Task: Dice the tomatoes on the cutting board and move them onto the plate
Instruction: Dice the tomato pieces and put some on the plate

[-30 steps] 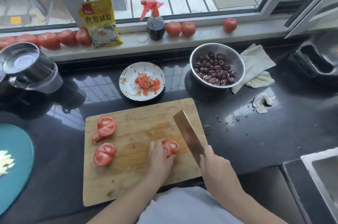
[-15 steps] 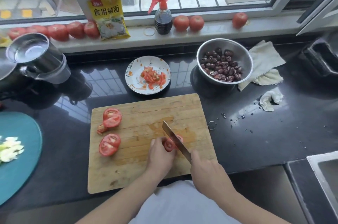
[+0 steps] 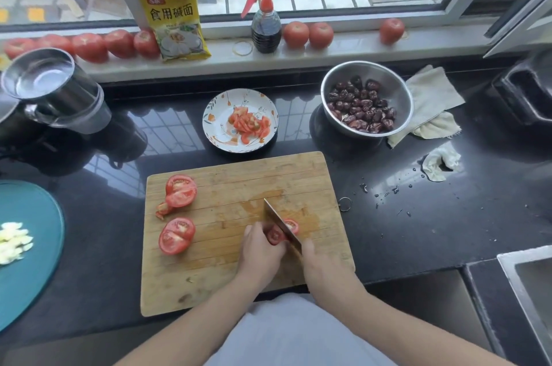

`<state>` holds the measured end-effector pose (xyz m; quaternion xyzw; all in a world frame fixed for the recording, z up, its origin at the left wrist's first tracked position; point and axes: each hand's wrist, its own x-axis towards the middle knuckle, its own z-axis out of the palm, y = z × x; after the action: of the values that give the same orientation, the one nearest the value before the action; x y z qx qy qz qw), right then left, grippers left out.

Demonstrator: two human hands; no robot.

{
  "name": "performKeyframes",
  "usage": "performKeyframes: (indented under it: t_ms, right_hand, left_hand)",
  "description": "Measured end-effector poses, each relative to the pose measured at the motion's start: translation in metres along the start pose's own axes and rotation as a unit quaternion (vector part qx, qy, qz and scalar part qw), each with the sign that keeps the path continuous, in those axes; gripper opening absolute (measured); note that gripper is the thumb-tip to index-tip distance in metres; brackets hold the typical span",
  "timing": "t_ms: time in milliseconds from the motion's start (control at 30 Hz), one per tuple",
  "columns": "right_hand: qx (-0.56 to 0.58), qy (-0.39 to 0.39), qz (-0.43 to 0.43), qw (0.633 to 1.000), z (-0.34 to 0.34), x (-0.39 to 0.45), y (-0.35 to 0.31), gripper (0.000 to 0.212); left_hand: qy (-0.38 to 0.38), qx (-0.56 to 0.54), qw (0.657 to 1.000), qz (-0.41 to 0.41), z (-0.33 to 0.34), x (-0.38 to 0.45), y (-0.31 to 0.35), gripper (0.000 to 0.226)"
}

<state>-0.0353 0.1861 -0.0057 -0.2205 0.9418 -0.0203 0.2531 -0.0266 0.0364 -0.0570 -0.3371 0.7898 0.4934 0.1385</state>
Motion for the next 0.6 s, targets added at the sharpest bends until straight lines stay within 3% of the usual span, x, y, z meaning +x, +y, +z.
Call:
performKeyframes:
  t_ms: [33, 133, 267, 400, 533, 600]
  right_hand:
    - [0.027, -0.019, 0.024, 0.999, -0.002, 0.014, -0.008, 0.029]
    - [0.000, 0.049, -0.004, 0.999, 0.000, 0.036, -0.027, 0.029]
    - [0.013, -0.017, 0.028, 0.999, -0.003, 0.017, -0.015, 0.035]
    - [0.011, -0.028, 0.030, 0.999, 0.011, -0.004, 0.003, 0.031]
    - [0.130, -0.003, 0.045, 0.991, 0.007, 0.005, 0.010, 0.018]
    - [0.163, 0.036, 0.046, 0.985, 0.001, 0.000, 0.017, 0.016]
  left_hand:
    - [0.001, 0.005, 1.000, 0.005, 0.001, 0.000, 0.000, 0.022]
    - [0.009, 0.015, 1.000, 0.001, 0.001, -0.001, 0.001, 0.025]
    - [0.008, -0.011, 1.000, -0.010, -0.002, 0.000, 0.002, 0.025]
    - [0.039, 0.001, 0.999, -0.013, -0.024, 0.007, -0.005, 0.029]
    - [0.031, 0.116, 0.993, 0.008, -0.054, 0.012, -0.017, 0.042]
    - [0.061, 0.216, 0.973, 0.055, -0.059, 0.007, -0.017, 0.056]
